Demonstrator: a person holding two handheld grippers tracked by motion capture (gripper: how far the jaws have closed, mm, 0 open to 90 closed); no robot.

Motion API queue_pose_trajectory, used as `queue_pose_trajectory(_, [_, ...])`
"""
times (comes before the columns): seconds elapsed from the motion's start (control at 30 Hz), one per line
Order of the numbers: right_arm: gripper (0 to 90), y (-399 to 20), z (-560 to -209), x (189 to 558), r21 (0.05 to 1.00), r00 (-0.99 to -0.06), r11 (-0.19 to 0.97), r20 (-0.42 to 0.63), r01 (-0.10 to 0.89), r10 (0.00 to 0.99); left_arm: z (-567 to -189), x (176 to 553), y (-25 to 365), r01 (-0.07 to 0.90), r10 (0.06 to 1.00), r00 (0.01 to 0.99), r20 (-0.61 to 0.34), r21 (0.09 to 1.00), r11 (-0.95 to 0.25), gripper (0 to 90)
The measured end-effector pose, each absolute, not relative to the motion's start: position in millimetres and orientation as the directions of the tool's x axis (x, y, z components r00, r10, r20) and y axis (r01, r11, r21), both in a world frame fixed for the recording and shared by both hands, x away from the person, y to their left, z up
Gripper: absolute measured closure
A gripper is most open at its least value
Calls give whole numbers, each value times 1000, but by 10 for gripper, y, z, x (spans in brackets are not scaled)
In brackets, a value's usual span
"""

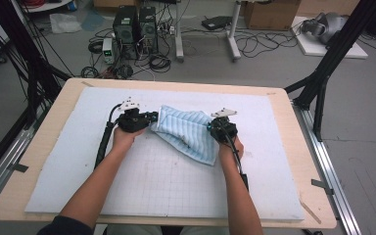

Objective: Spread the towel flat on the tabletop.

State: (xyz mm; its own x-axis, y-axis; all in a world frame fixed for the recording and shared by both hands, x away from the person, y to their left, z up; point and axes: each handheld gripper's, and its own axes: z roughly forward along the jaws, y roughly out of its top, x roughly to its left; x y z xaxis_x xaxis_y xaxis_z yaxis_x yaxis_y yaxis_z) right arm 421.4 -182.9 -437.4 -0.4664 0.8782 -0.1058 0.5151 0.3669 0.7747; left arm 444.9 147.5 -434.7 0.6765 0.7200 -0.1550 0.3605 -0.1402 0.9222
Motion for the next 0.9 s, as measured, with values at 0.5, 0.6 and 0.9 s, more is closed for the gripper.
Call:
queue_pose_trajectory(0.5, [676,-2063,-4298,4153,799,-357,268,-72,539,931,-4352,4177,1677,386,673,719,-177,906,-174,560])
queue_pose_trajectory(0.6, [643,-2121,-4245,4057,809,-380,270,-63,522,923,-4376,4094,1703,373,635,754,-167,905,-205,573])
queue_pose_trajectory(0.9, [596,-2225,-4193,3687,827,-452,289,-47,483,891,-4467,3982,1396,307,550,830,-95,901,-307,505])
